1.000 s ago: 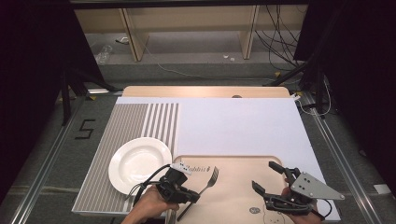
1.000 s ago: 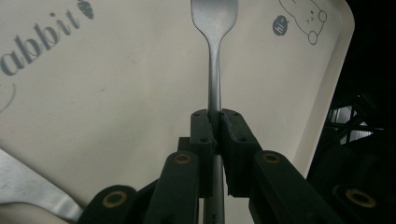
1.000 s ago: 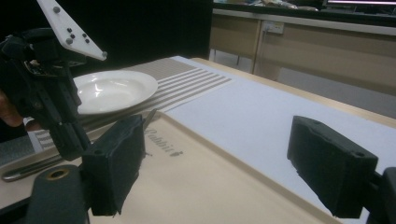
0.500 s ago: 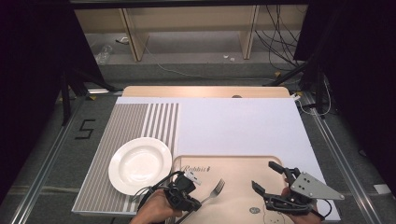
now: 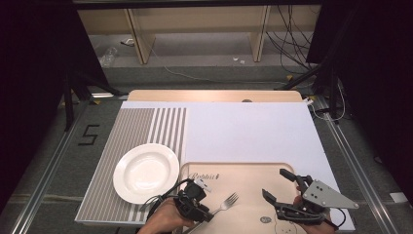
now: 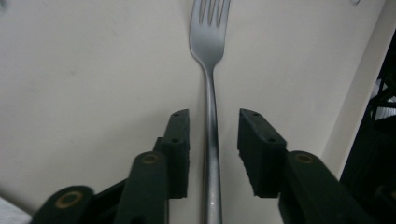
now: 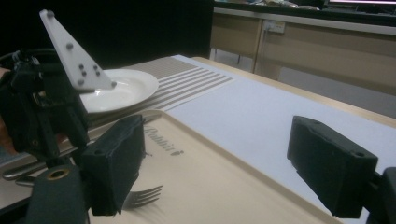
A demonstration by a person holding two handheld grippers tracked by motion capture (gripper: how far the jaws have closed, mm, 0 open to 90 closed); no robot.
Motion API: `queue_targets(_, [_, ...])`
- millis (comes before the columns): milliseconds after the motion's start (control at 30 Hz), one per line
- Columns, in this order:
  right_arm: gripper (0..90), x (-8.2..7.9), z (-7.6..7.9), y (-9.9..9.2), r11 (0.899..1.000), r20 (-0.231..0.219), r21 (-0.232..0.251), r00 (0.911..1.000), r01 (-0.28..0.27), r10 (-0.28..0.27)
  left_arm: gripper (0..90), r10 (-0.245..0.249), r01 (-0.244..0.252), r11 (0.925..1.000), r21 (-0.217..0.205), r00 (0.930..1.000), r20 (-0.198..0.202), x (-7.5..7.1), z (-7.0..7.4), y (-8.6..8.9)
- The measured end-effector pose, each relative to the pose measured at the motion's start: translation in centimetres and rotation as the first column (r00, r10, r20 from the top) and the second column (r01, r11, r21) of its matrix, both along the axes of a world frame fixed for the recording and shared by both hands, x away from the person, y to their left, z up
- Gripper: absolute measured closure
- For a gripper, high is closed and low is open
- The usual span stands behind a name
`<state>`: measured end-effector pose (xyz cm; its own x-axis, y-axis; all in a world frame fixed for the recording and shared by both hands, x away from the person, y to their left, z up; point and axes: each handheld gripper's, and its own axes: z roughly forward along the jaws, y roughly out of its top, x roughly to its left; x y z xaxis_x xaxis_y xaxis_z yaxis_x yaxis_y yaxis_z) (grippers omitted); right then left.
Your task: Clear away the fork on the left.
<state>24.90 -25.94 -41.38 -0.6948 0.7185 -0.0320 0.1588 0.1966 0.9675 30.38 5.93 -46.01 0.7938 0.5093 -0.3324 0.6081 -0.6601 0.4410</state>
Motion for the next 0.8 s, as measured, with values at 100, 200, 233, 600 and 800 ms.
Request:
queue_targets(100, [19.9,0.0,0.0,0.0,1.000,0.000,0.002,1.0000,0.001,-0.001,47.7,0.008,-0.007,0.9970,-0.076,0.9997,0.025,0.0,1.2,-0.1])
queue_targets(200, [19.9,0.0,0.0,0.0,1.000,0.000,0.001,1.0000,0.002,-0.002,38.6,-0.002,0.008,0.9956,-0.094,0.9977,0.068,-0.4,1.8,-0.8])
queue_targets(233, [19.9,0.0,0.0,0.0,1.000,-0.001,-0.002,1.0000,0.002,-0.002,38.6,-0.009,0.018,0.9946,-0.102,0.9966,0.082,-0.6,1.9,-1.1])
queue_targets(600, [19.9,0.0,0.0,0.0,1.000,0.003,0.000,1.0000,0.001,-0.001,75.9,-0.102,0.104,0.9946,-0.008,0.9861,0.132,-1.5,0.6,-3.4])
queue_targets(800, [19.9,0.0,0.0,0.0,1.000,0.004,-0.001,1.0000,0.001,-0.001,86.3,-0.110,0.109,0.9940,0.015,0.9791,0.172,-1.5,-0.3,-3.5])
